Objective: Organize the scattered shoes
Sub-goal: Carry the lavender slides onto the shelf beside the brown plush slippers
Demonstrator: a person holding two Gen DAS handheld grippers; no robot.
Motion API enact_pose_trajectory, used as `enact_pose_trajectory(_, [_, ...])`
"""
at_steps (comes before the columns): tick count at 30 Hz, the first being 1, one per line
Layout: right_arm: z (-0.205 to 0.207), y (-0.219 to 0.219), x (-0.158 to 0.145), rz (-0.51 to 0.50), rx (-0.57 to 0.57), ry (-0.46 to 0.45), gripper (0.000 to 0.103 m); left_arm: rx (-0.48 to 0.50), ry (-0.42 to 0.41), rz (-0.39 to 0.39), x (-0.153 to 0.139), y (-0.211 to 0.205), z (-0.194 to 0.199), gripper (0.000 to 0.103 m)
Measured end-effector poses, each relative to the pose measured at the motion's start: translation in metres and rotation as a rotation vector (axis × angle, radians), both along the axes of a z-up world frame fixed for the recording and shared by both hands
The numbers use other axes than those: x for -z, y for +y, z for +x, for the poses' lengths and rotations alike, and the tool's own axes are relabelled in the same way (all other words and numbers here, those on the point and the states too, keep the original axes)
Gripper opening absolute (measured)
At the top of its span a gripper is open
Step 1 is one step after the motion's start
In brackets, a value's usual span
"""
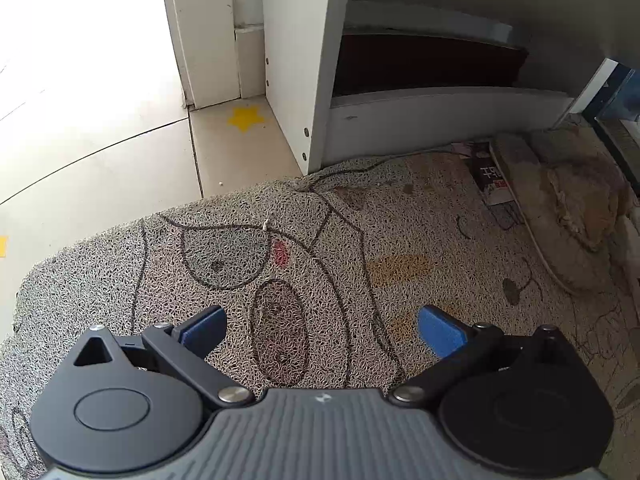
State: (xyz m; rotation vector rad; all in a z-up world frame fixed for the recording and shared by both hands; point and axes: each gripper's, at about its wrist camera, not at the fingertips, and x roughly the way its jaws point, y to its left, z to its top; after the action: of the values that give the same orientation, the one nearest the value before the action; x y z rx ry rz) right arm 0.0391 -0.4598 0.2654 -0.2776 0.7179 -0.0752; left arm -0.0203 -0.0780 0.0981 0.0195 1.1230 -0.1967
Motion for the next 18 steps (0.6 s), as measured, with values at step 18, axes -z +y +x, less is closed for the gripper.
enact_pose_trajectory(18, [-0.017,0.019,-0.004,-0.241,-0.011,-0.018,0.1,-0.002,-0.007,-0.029,-0.007,0.006,-0.001,0.103])
